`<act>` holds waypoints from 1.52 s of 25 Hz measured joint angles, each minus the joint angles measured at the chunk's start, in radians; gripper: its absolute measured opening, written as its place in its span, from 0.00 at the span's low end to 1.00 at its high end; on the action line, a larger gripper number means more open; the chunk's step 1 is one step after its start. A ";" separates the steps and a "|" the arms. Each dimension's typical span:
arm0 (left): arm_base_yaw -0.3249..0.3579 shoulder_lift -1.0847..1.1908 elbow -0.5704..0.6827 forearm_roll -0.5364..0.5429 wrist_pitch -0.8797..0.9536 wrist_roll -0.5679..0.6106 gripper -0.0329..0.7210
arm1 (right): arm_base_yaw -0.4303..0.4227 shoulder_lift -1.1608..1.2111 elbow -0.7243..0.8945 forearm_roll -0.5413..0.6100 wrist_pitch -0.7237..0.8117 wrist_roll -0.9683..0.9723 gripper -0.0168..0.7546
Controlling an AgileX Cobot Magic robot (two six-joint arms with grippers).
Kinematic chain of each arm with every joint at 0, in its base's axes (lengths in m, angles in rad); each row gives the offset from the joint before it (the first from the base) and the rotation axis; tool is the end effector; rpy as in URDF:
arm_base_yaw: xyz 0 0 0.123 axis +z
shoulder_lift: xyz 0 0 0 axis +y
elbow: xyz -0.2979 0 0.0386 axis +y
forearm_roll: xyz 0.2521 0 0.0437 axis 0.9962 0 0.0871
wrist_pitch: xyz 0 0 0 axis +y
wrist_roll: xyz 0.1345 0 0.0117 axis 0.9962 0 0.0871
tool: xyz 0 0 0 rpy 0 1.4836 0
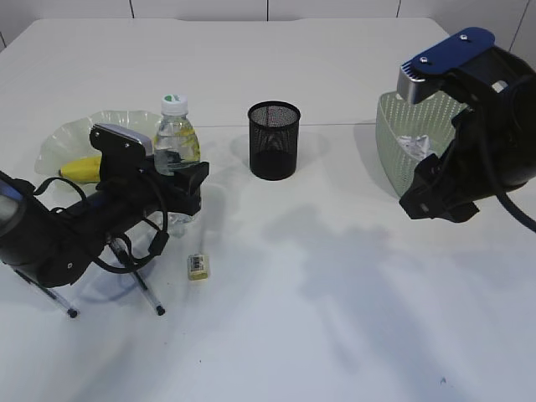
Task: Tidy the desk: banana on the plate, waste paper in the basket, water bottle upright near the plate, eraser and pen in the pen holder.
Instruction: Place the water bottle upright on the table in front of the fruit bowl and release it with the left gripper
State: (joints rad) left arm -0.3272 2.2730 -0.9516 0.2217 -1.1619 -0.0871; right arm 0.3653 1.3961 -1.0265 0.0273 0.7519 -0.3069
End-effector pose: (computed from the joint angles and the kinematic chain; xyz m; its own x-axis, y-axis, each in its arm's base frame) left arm 0.4252 -0.1731 0.0812 -0.0759 0.0281 -0.9967 0.5054 0.8628 -0.0141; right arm 0.2850 0.1117 0.2567 -0.6663 -0.5578 -0.4949 -0.5783 0.8055 -0.1293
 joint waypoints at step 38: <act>0.004 -0.183 0.046 0.066 0.022 0.000 0.78 | 0.000 0.000 0.000 0.000 0.000 0.000 0.66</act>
State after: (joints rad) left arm -0.3232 2.0900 -0.9059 0.2879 -1.1399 -0.0871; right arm 0.3653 1.3961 -1.0265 0.0268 0.7515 -0.3069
